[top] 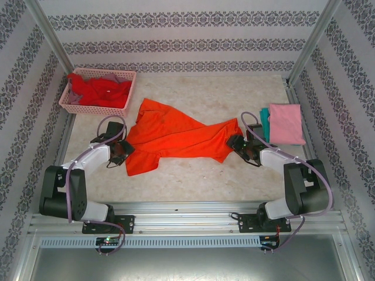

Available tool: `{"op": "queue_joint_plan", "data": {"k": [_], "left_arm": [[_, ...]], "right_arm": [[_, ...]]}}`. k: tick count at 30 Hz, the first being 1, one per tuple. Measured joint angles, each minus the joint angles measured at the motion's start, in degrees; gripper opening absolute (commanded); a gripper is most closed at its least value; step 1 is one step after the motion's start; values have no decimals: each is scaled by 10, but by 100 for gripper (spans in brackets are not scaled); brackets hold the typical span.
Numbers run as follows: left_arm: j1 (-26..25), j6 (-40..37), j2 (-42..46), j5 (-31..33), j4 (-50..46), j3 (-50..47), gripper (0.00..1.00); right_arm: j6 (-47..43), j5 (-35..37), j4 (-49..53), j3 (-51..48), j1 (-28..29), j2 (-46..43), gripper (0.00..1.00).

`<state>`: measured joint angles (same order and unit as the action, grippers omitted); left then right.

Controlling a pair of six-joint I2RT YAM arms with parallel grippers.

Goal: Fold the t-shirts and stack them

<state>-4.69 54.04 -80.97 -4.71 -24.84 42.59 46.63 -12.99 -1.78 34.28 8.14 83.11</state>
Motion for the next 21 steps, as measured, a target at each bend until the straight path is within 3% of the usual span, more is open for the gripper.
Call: {"op": "queue_joint_plan", "data": {"k": [6, 15, 21], "left_arm": [[-2, 2, -26, -9, 3, 0, 34], [-2, 1, -46, 6, 4, 3, 40], [-2, -4, -46, 20, 4, 10, 39]], "right_arm": [[0, 0, -5, 0, 0, 5, 53], [2, 0, -6, -8, 0, -11, 53], [2, 0, -6, -13, 0, -17, 53]]}}
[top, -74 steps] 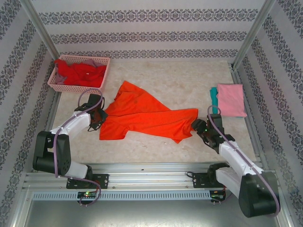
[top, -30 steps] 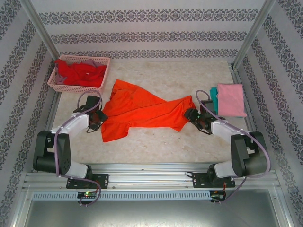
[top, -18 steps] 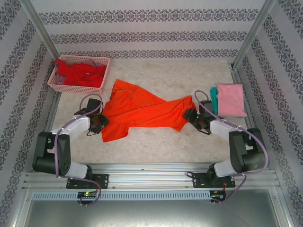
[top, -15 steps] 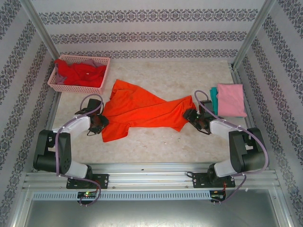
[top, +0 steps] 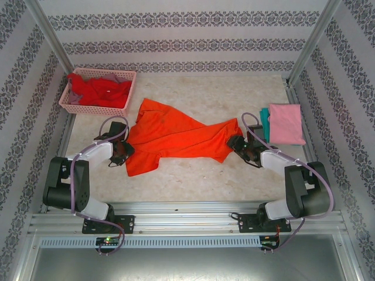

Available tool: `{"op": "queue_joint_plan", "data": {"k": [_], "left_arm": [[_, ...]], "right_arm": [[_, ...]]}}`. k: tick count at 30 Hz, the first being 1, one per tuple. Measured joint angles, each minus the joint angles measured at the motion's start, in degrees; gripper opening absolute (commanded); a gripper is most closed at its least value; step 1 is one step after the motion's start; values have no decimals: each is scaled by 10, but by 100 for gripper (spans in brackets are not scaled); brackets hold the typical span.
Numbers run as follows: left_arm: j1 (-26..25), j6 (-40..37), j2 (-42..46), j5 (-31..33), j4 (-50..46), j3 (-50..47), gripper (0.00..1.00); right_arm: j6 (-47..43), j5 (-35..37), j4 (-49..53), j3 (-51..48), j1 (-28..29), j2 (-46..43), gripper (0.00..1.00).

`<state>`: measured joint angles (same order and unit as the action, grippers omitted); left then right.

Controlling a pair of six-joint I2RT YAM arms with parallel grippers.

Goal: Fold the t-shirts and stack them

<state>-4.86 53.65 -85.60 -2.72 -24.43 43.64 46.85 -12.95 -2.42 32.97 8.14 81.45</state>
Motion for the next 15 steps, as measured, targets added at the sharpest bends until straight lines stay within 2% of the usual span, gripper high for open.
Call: {"op": "queue_joint_plan", "data": {"k": [4, 11, 15], "left_arm": [[0, -6, -19, 0, -2, 18, 33], [0, -5, -29, -7, 5, 21, 3], [0, -7, -28, -10, 6, 20, 0]], "right_arm": [[2, 0, 0, -1, 0, 0, 53], [5, 0, 2, -5, 0, -5, 53], [13, 14, 7, -9, 0, -19, 49]]}}
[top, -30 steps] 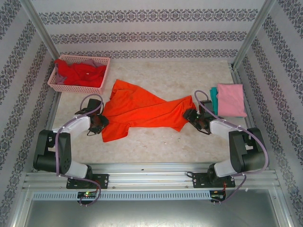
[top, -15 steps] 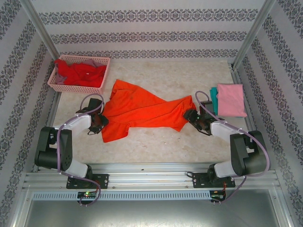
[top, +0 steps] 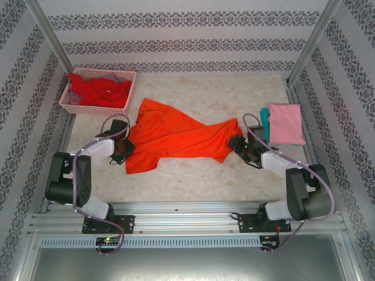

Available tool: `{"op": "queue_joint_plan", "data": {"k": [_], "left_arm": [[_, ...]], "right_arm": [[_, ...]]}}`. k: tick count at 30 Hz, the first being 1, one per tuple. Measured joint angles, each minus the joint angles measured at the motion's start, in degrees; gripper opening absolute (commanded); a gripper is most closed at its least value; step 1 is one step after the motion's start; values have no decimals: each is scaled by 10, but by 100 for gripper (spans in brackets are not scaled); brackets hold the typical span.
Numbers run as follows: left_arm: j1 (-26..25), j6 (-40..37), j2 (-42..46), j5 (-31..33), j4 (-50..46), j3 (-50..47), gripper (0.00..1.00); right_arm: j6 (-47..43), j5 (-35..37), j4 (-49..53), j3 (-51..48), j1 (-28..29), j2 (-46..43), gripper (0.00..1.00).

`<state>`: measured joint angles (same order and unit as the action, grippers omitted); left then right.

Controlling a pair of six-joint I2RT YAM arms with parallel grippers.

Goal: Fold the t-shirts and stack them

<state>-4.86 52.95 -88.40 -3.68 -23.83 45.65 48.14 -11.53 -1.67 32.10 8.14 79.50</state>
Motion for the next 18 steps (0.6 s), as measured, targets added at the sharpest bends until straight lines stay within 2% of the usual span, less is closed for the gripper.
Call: {"op": "queue_joint_plan", "data": {"k": [3, 6, 18], "left_arm": [[0, 0, 3, 2, 0, -1, 0], [0, 0, 10, 7, 0, -1, 0], [0, 0, 14, 9, -1, -1, 0]], "right_arm": [[11, 24, 1, -11, 0, -19, 36], [17, 37, 3, -15, 0, -24, 31], [17, 17, -7, 25, 0, 56, 30]]}}
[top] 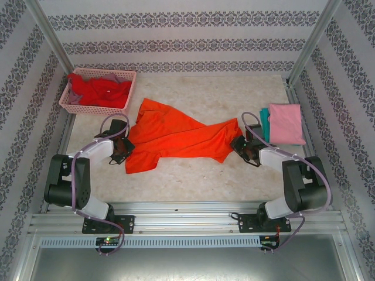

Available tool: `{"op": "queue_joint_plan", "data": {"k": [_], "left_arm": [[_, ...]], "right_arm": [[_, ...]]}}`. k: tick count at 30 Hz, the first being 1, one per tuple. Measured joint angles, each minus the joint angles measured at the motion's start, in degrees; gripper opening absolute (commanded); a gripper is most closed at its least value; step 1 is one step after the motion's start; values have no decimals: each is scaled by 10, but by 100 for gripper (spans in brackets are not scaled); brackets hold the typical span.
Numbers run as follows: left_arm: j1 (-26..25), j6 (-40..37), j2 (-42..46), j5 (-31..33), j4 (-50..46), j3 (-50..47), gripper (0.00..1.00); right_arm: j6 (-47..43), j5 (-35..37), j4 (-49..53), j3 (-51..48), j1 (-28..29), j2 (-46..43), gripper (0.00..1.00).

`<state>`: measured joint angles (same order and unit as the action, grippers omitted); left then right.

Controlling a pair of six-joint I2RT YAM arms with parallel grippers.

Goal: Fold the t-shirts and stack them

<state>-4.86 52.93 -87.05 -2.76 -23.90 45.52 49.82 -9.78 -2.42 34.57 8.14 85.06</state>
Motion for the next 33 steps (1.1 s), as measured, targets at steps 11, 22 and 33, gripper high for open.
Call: {"op": "queue_joint_plan", "data": {"k": [11, 22, 33], "left_arm": [[0, 0, 1, 0, 0, 0, 0], [0, 0, 4, 0, 0, 0, 0], [0, 0, 10, 0, 0, 0, 0]], "right_arm": [[5, -23, -1, 10, 0, 26, 36], [30, -26, -2, -18, 2, -15, 36], [49, -32, -14, -15, 10, 16, 10]]}}
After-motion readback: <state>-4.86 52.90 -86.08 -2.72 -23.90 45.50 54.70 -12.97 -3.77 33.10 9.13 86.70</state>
